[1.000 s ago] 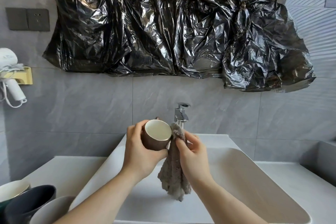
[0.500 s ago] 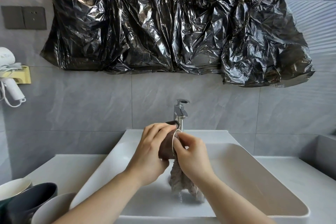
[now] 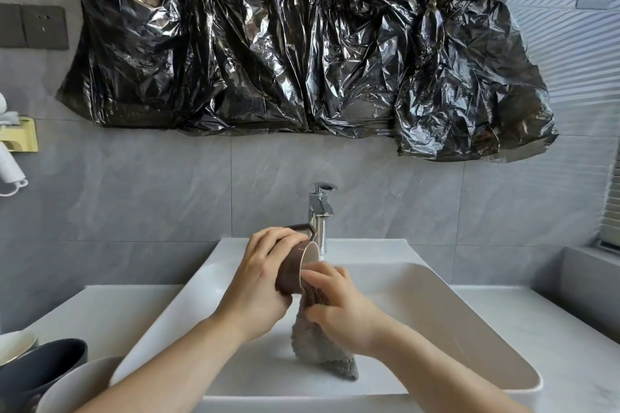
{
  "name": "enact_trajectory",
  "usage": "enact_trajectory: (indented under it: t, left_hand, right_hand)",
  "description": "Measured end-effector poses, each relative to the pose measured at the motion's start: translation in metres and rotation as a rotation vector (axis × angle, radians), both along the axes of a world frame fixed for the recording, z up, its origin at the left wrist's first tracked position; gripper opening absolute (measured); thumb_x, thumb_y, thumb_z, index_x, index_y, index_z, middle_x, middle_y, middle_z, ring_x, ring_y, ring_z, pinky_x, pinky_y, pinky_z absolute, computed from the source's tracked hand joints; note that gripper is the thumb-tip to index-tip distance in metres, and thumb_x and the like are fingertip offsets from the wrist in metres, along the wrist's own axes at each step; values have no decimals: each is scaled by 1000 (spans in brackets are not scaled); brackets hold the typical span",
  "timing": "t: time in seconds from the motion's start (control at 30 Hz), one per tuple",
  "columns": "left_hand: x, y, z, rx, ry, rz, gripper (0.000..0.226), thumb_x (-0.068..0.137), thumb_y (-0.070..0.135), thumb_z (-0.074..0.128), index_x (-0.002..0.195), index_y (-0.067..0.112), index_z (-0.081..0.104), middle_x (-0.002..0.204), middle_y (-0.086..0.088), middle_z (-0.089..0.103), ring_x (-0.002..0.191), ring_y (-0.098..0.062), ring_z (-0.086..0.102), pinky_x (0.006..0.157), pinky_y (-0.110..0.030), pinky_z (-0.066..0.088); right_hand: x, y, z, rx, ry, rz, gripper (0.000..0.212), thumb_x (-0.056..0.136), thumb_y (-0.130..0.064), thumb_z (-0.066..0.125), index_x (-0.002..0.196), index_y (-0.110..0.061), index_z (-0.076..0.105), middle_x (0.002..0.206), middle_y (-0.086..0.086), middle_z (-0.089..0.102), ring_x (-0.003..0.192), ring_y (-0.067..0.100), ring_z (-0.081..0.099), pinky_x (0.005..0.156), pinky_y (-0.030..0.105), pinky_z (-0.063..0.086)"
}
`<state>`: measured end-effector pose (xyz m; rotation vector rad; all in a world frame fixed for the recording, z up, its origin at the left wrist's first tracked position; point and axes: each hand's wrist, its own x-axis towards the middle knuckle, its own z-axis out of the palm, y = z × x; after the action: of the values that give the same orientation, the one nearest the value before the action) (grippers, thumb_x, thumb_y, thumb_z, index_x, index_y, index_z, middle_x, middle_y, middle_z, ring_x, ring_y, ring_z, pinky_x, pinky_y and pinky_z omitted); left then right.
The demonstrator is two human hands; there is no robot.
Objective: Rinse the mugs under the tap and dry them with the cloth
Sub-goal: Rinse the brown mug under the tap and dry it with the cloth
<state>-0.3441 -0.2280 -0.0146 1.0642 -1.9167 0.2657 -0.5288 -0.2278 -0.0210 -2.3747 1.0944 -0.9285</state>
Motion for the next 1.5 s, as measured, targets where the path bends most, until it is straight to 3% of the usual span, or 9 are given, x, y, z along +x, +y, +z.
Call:
enact_trajectory:
  t: [0.2,0.33,0.47,0.6,0.77,0.9,1.1,1.33,1.5]
  left_hand:
    - [0,2,2,3,96,26,93,56,-8,78,140,25,58,137,19,49,129,-4,40,109,-5,25]
    - [-1,4,2,12,24,-12,93,56,-10,75,140,23,58,138,17,49,132,-8,40,112,-7,24]
    - [-8,4,2,6,-36,-55,90,58,-9,68,143,19,57,141,11,50,137,-12,38,115,-9,22]
    - [-12,4,-1,-5,-71,-102,86,62,-3,56,145,21,56,143,11,49,139,-7,34,117,-10,19]
    - [-12,2,-3,3,-126,-120,88,65,-10,55,146,24,53,143,14,47,139,-8,34,117,-12,22]
    - [-11,2,-2,8,-128,-107,82,69,-3,62,146,24,53,144,13,48,138,-7,34,116,-11,22]
    - [-2,-2,0,11,-32,-17,83,66,2,83,142,25,57,139,16,50,134,-9,40,112,-10,27]
    - [1,-3,-1,33,27,42,94,53,-8,73,139,25,57,136,18,50,129,-6,38,109,-2,20]
    - [-4,-2,-3,64,-37,-6,94,56,-3,74,142,28,55,138,20,48,133,-6,37,109,-4,22]
  right_hand:
    - [0,0,5,-113,-210,-139,47,85,-2,63,120,-31,75,108,-17,75,102,1,64,85,9,46]
    - [-1,-5,6,-129,-306,-303,9,90,-15,64,90,-20,72,76,-1,71,75,15,63,71,32,51]
    - [2,-7,7,-124,-319,-376,27,91,-25,65,69,-10,57,60,5,55,58,16,40,53,31,37]
    - [12,-8,5,60,-374,-334,30,88,-20,57,64,-10,45,57,-8,35,58,10,30,50,25,28]
    - [18,-2,7,336,-491,-159,30,83,-2,44,61,-21,54,65,-5,51,64,13,50,58,24,42]
    - [11,3,14,515,-557,28,22,94,0,49,81,-9,64,79,5,61,73,16,62,57,20,49]
    - [2,1,13,436,-488,58,23,102,-11,58,87,6,57,82,7,49,78,18,48,70,28,38]
    - [-4,1,6,18,-237,-227,13,80,-17,57,78,-7,64,71,16,60,59,6,39,55,27,41]
    - [-4,-2,8,142,-396,-314,34,89,-15,58,55,-16,51,45,-5,46,35,13,58,38,16,34]
